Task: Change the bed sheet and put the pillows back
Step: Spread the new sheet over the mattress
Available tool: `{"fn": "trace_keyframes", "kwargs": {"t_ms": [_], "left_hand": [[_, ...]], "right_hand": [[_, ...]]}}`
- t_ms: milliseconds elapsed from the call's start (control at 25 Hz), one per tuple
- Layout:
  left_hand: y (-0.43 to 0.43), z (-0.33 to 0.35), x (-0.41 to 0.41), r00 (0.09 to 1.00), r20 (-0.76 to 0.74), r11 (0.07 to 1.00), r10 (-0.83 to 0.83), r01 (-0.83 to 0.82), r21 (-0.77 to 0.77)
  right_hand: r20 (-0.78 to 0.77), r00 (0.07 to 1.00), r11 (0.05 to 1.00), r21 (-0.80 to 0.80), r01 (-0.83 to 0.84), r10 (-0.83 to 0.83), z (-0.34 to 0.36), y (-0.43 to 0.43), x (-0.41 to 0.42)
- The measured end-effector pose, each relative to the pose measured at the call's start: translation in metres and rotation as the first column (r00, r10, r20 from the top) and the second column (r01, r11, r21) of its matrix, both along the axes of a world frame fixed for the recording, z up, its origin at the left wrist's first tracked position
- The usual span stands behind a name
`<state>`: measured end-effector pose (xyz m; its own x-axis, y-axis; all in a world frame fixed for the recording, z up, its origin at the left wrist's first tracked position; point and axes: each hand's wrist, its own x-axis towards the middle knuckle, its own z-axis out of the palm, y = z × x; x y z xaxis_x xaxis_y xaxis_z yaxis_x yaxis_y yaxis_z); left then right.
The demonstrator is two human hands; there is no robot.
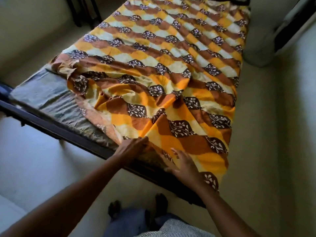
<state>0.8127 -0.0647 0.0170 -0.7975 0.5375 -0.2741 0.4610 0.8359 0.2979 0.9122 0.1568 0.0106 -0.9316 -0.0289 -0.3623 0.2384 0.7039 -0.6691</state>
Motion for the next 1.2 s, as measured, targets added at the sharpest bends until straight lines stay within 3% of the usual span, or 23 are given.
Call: {"fn": "trace_keyframes", "kwargs": {"t_ms": [120, 320, 440, 520, 600, 640, 760, 840, 960, 1080, 1200], "left_hand": [[0.015, 0.016, 0.004, 0.990, -0.063, 0.988, -0.127, 0.132, 0.083], [-0.065, -0.001, -0.042, 0.868, -0.207, 0.870, -0.451, 0.480, 0.116], [-0.109, -0.024, -0.093, 0.937, -0.031, 0.937, -0.348, 0.349, 0.022], [-0.140, -0.031, -0.124, 0.990, 0.048, 0.990, -0.131, 0.133, -0.047], [-0.164, -0.024, -0.134, 0.987, 0.158, 0.999, 0.032, -0.036, 0.022], [-0.171, -0.014, -0.130, 0.985, 0.168, 0.996, 0.033, -0.047, 0.079], [-0.179, 0.005, -0.104, 0.962, -0.094, 0.944, -0.257, 0.270, 0.190], [-0.188, 0.010, -0.088, 0.936, -0.077, 0.911, -0.343, 0.351, 0.216], [-0.219, 0.013, -0.088, 0.911, -0.103, 0.880, -0.399, 0.412, 0.235], [-0.249, 0.012, -0.116, 0.867, -0.187, 0.873, -0.462, 0.482, 0.075], [-0.280, -0.001, -0.154, 0.941, -0.092, 0.937, -0.325, 0.308, -0.166]], "right_hand": [[-0.146, 0.989, 1.000, -0.005, -0.024, 0.023, 0.010, -0.065, -0.028], [-0.357, 0.933, 0.968, 0.210, 0.135, -0.053, 0.032, -0.089, -0.035], [-0.400, 0.903, 0.932, 0.242, 0.270, -0.158, 0.026, -0.095, -0.025], [-0.321, 0.906, 0.903, 0.237, 0.359, -0.276, 0.016, -0.106, -0.019], [-0.228, 0.892, 0.856, 0.266, 0.443, -0.391, 0.008, -0.120, -0.015], [-0.163, 0.900, 0.850, 0.299, 0.435, -0.403, 0.005, -0.132, -0.017], [0.021, 0.964, 0.944, 0.209, 0.255, -0.265, 0.010, -0.192, -0.049], [-0.057, 0.989, 0.979, 0.144, 0.142, -0.135, 0.015, -0.242, -0.076], [-0.283, 0.958, 0.973, 0.206, 0.102, -0.040, 0.012, -0.279, -0.101], [-0.384, 0.923, 0.972, 0.213, 0.103, -0.013, 0.021, -0.274, -0.105], [-0.445, 0.893, 0.962, 0.213, 0.174, -0.063, 0.025, -0.256, -0.110]]}}
